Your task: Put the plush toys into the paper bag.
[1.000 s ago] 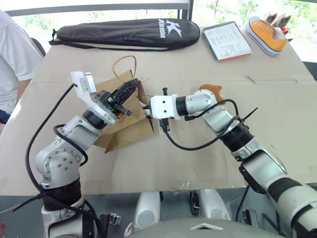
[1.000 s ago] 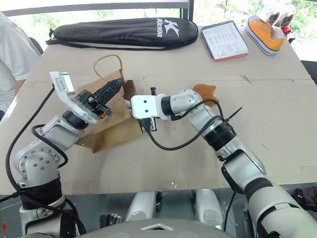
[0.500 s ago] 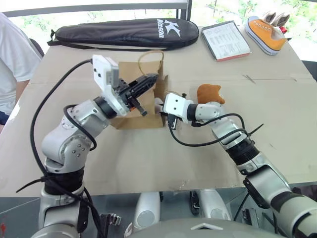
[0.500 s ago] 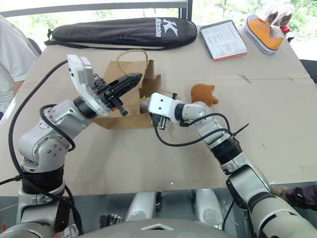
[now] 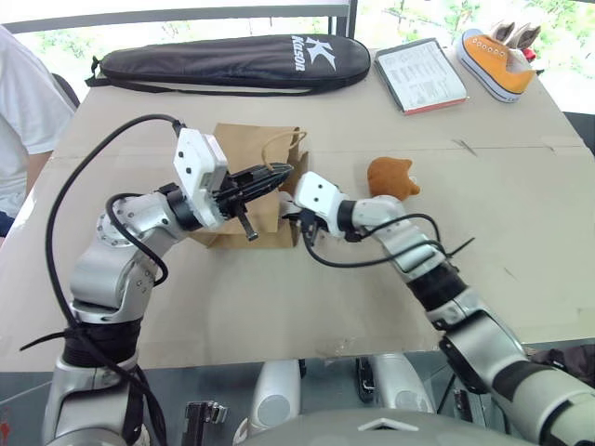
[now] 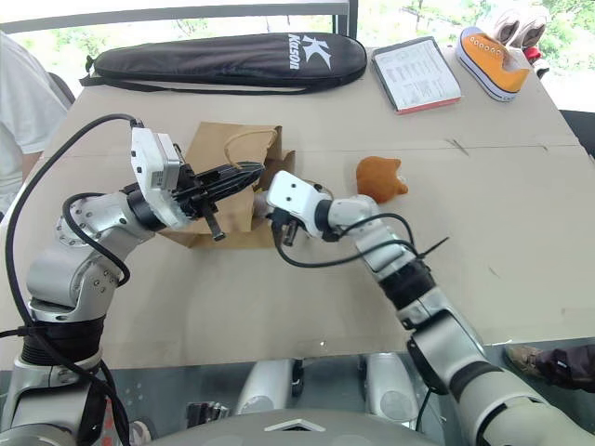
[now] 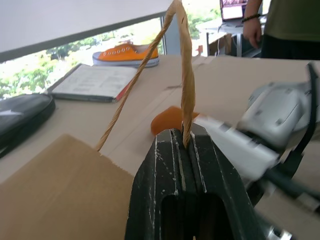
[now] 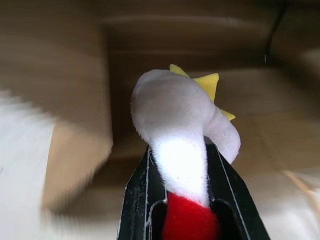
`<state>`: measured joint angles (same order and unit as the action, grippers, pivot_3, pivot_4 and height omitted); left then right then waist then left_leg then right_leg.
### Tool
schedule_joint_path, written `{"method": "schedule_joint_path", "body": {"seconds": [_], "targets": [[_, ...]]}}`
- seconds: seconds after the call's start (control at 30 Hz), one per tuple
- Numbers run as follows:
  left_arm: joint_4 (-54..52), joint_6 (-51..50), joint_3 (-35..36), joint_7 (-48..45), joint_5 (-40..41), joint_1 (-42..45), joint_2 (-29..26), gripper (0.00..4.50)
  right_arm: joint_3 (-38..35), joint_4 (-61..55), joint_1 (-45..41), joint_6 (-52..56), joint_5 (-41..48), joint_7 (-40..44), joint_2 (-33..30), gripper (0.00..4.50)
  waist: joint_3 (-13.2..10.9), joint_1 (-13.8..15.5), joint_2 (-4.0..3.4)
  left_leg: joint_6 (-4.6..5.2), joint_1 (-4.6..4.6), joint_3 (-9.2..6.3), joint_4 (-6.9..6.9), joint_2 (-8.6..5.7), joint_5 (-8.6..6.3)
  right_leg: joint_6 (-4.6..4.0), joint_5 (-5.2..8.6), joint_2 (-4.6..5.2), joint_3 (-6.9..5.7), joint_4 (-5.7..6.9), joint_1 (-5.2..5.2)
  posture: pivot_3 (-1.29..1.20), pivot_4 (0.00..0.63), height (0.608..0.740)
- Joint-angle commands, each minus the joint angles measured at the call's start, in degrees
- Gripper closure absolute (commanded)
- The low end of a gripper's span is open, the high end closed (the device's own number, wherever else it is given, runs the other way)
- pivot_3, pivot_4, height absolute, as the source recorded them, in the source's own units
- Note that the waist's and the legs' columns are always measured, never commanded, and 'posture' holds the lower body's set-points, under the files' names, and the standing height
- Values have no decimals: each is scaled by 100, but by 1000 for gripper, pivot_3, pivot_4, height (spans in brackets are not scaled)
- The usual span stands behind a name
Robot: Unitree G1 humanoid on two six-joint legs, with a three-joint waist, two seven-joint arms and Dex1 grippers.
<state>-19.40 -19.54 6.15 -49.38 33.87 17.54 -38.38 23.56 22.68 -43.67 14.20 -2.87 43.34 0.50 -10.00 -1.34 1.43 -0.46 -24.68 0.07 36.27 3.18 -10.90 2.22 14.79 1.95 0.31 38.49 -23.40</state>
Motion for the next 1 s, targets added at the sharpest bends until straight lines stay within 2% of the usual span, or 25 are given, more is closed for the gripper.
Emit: {"method": "schedule_joint_path", "body": {"seconds": [0.03,0.17,0.4,0.43,0.5,0.7,0.83,1.0], "targets": [[-278,151,157,-11,64,-186,78,4500,-336,499,-277,-211,330,-82,396,4485,0,16,-1,0,-3,0,-2,0,0,0,0,0,0,2,-4,0,150,740],[-297,408,179,-131,7,-372,136,4500,-237,962,-518,-625,96,-74,425,4485,0,30,-1,0,-3,12,-2,0,0,0,0,1,11,1,-7,0,150,740],[-120,676,107,-419,164,-185,431,4500,-836,1453,-538,-333,780,270,732,4485,1,38,1,0,0,22,-1,-1,0,1,-1,0,24,2,-7,0,150,740],[-79,699,114,-470,151,-224,441,4500,-870,1406,-511,-349,843,356,747,3711,1,29,1,0,-1,22,-1,0,0,1,-1,-1,24,2,-8,0,150,740],[82,725,207,-533,154,-303,458,4500,-920,1271,-431,-357,889,390,709,3224,0,19,0,1,-1,28,-2,1,0,1,-1,-3,32,7,-14,0,150,740],[825,980,544,-991,105,-381,286,4500,-832,-272,386,150,898,431,104,637,0,47,1,1,-3,29,-3,2,0,1,-1,-2,31,6,-16,0,150,740],[1477,1292,586,-1084,-80,108,305,4500,-934,-1619,970,801,941,134,-333,637,0,58,1,1,-3,34,-1,1,0,1,-1,0,35,6,-17,0,150,740],[2261,1566,394,-998,-387,1115,511,4500,-692,-2058,1016,1131,809,-297,-253,637,4,28,6,1,2,35,3,2,0,2,-2,-8,42,15,-17,0,150,740]]}}
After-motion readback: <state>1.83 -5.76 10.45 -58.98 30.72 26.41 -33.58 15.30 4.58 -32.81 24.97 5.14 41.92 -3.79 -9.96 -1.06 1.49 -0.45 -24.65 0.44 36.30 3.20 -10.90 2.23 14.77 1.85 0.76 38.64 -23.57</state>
